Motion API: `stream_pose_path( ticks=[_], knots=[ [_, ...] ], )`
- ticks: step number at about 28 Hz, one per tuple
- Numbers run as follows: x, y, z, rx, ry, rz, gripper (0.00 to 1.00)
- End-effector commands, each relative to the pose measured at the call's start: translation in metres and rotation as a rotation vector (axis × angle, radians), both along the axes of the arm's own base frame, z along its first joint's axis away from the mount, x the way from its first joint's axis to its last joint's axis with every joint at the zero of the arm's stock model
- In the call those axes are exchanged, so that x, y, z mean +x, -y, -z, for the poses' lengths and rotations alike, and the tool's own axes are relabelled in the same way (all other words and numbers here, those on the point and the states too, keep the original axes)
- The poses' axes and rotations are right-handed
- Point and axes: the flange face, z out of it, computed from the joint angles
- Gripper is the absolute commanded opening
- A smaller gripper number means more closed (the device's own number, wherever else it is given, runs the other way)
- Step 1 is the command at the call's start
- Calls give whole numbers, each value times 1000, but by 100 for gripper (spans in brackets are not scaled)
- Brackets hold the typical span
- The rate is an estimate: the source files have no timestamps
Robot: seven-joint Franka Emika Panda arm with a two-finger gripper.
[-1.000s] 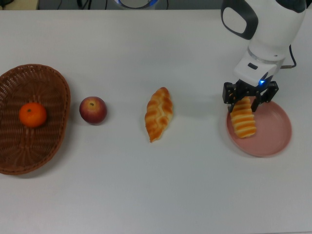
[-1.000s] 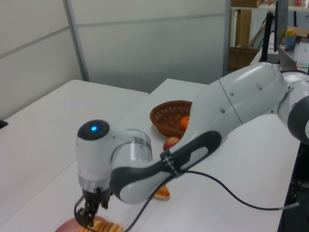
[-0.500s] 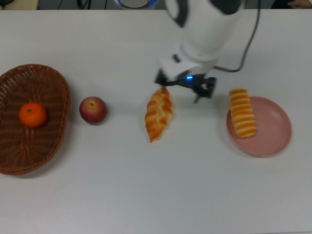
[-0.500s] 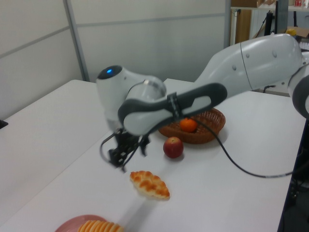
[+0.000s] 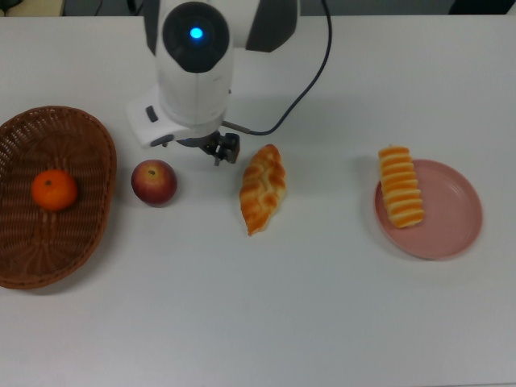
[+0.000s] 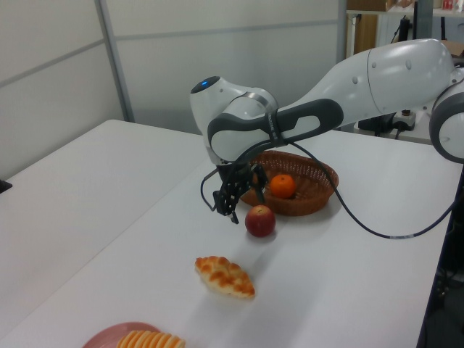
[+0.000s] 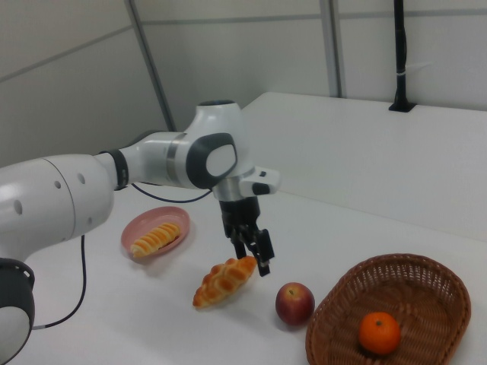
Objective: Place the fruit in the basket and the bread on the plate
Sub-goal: 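Move the gripper back over the red apple and lower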
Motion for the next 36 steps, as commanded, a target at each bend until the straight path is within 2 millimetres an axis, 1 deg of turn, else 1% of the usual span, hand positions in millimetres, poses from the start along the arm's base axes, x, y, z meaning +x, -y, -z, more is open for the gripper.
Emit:
stream_pose_path(
  ticks=[1,3,4,9,12,14,17,19,21,24,27,33,34,36],
  knots=[
    [0,13,13,0,3,-20,100],
    [2,15,18,-11,5,-25,100],
    [5,19,25,-19,9,-25,100],
    [13,38,47,-24,23,-5,100],
    [14,44,49,-34,29,-2,100],
    [14,54,49,-40,29,10,100],
    [13,63,49,-49,27,23,100],
    [11,76,51,-69,20,33,100],
    [10,81,53,-79,17,38,100],
    [7,85,60,-91,2,33,100],
    [7,84,73,-103,-17,22,100],
    [8,77,80,-100,-26,12,100],
    [8,76,80,-100,-24,11,99],
    [8,75,80,-99,-25,8,93]
  ],
)
